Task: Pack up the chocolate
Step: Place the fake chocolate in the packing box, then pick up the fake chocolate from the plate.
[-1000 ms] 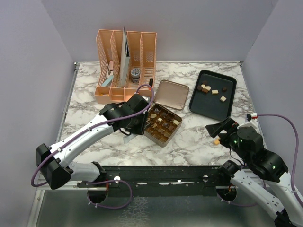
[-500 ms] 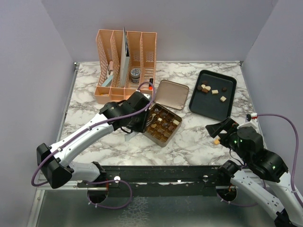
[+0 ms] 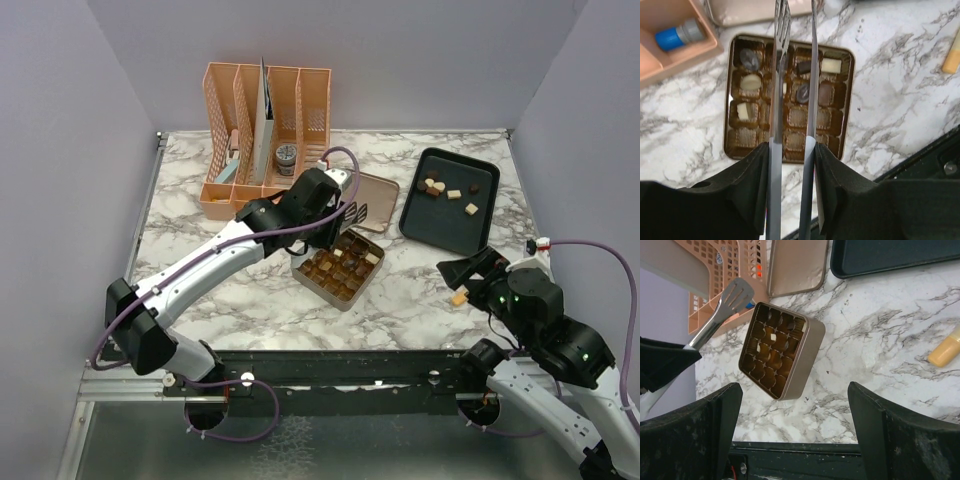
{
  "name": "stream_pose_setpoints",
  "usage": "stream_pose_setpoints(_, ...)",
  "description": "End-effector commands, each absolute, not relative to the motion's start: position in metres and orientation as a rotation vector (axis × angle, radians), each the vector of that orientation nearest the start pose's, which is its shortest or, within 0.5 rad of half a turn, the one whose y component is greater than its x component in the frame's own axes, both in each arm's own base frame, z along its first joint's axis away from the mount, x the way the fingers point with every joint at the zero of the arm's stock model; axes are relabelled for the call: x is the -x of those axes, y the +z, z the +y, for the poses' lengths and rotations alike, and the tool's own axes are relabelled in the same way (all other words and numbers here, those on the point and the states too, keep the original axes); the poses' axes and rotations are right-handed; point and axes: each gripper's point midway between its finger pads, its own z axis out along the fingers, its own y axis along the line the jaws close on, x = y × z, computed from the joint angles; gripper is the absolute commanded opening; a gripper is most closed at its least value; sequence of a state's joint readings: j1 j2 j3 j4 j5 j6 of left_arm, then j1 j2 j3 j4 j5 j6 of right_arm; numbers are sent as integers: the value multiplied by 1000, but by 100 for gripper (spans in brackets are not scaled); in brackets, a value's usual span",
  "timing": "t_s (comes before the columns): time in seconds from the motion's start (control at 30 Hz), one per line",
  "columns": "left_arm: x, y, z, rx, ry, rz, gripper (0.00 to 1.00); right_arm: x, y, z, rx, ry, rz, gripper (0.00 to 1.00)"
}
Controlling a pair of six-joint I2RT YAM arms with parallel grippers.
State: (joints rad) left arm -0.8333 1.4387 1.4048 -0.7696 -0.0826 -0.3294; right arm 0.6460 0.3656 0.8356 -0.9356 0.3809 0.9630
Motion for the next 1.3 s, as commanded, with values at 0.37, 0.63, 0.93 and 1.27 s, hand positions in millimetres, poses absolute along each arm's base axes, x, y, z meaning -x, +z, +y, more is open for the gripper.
stream_pose_setpoints(0.37,-341,263,-370,-761,-372,1904,42,-160,273,64,-582,613,1895,91)
stream_pose_setpoints(0.63,-349,235,-433,-893,-334,1841,42,-158,277,63,-599,635,1876,91)
stream_pose_setpoints(0.93,-367,188,-473,-894,-363,1893,42,-157,289,60,-605,642,1854,91)
stream_pose_setpoints(1.27,-388,148,-492,-879,-307,1924,45,-155,303,56,-617,660,1821,91)
